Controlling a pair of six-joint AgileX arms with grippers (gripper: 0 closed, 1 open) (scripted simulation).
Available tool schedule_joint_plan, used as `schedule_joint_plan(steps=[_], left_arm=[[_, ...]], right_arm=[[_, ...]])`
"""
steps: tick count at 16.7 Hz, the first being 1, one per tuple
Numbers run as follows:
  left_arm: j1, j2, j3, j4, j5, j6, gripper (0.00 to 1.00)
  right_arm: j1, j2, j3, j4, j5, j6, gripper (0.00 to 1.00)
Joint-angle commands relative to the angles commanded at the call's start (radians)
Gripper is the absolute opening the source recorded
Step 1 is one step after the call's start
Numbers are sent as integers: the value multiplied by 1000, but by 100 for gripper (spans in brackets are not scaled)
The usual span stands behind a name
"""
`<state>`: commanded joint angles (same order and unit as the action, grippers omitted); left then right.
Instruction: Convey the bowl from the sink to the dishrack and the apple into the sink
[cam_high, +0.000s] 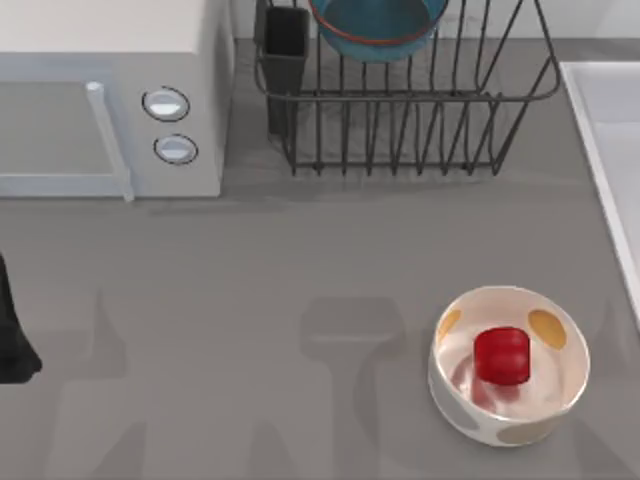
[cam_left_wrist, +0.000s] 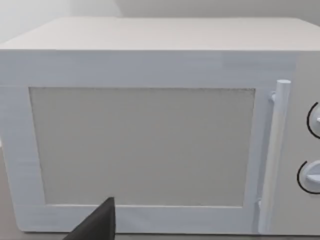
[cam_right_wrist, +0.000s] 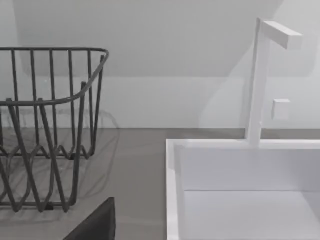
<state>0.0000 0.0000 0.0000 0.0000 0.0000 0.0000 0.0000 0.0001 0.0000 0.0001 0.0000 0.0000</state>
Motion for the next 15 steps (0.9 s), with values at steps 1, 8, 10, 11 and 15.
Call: schedule_joint_plan(steps=[1, 8, 10, 11, 15], left_arm=[[0, 0, 0, 0, 0, 0, 100], [0, 0, 0, 0, 0, 0, 100], [0, 0, 0, 0, 0, 0, 100], [0, 0, 0, 0, 0, 0, 100], [0, 0, 0, 0, 0, 0, 100]], right_arm=[[0, 0, 0, 0, 0, 0, 100], [0, 0, 0, 0, 0, 0, 100], [0, 0, 0, 0, 0, 0, 100], [0, 0, 0, 0, 0, 0, 100], [12, 32, 32, -26, 1, 13, 100]])
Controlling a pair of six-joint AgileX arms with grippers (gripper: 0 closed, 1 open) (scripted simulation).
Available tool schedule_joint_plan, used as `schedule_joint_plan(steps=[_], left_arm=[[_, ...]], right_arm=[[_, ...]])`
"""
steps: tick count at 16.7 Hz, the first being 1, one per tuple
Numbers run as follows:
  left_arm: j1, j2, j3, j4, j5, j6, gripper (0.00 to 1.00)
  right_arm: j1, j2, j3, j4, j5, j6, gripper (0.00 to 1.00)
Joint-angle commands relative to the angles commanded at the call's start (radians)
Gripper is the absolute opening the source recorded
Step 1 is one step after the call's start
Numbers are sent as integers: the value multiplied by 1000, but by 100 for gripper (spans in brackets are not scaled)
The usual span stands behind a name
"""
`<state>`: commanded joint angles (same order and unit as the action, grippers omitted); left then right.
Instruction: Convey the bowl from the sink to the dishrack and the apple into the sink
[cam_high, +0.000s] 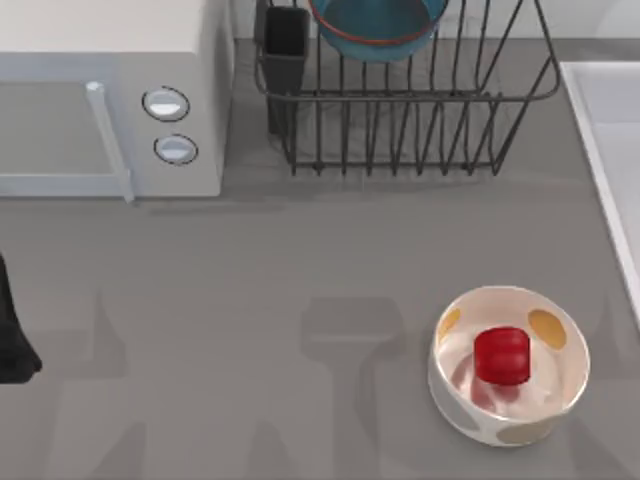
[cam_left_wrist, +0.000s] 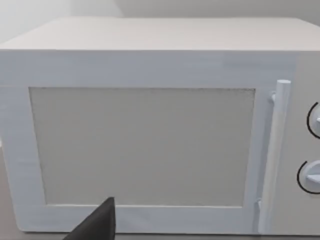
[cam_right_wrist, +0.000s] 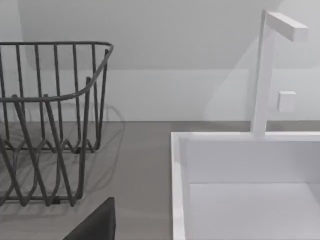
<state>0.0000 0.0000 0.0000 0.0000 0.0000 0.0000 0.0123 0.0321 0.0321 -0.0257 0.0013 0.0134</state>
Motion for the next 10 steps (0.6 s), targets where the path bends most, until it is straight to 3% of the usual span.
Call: schedule_joint_plan(steps=[5, 10], left_arm=[[0, 0, 0, 0, 0, 0, 100], [0, 0, 0, 0, 0, 0, 100]], right_arm=[[94, 265, 233, -188, 1, 93, 100], [234, 764, 565, -480, -3, 234, 100]])
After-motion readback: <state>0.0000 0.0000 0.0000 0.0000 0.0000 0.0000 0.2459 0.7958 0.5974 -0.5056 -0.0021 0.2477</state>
